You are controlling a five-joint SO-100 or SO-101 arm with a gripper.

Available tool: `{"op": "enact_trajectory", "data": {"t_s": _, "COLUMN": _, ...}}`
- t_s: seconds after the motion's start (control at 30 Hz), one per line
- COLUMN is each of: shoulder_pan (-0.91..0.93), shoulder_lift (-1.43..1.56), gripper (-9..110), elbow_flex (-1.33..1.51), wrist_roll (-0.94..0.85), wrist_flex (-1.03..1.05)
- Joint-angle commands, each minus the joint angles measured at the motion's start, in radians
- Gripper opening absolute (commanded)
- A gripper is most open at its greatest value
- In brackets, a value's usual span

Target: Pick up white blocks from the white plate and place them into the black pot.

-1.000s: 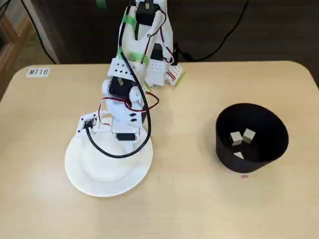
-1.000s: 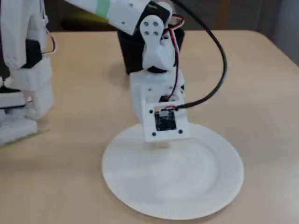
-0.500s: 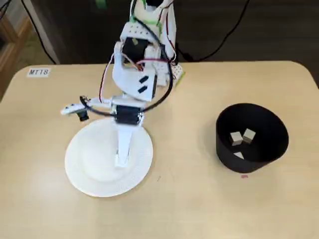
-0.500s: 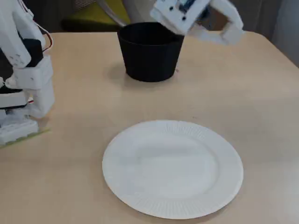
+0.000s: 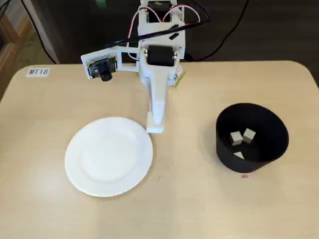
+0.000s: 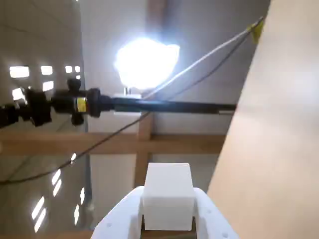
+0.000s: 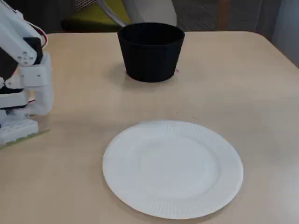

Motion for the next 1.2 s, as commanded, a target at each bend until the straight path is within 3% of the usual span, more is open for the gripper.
{"op": "enact_trajectory", "data": {"t_s": 0.0, "shoulder_pan": -0.132, "shoulder_lift": 0.060, "gripper": -2, "elbow_flex": 0.029, "wrist_roll": 0.008, "wrist_flex": 0.021}}
{"op": "enact_trajectory", "data": {"t_s": 0.17, "shoulder_pan": -0.298, "shoulder_lift": 0.103, "gripper": -2, "elbow_flex": 0.158, "wrist_roll": 0.028, "wrist_flex": 0.012}}
{"op": "enact_trajectory", "data": {"t_s": 0.57, "shoulder_pan": -0.497, "shoulder_lift": 0.127, "gripper": -2, "elbow_flex": 0.337, "wrist_roll": 0.017, "wrist_flex": -0.012}}
{"op": "enact_trajectory", "data": {"t_s": 0.87, "shoulder_pan": -0.540, "shoulder_lift": 0.140, "gripper": -2, "elbow_flex": 0.354, "wrist_roll": 0.026, "wrist_flex": 0.124}}
{"op": "enact_trajectory", "data": {"t_s": 1.17, "shoulder_pan": -0.560, "shoulder_lift": 0.100, "gripper": -2, "elbow_flex": 0.368, "wrist_roll": 0.029, "wrist_flex": 0.100}}
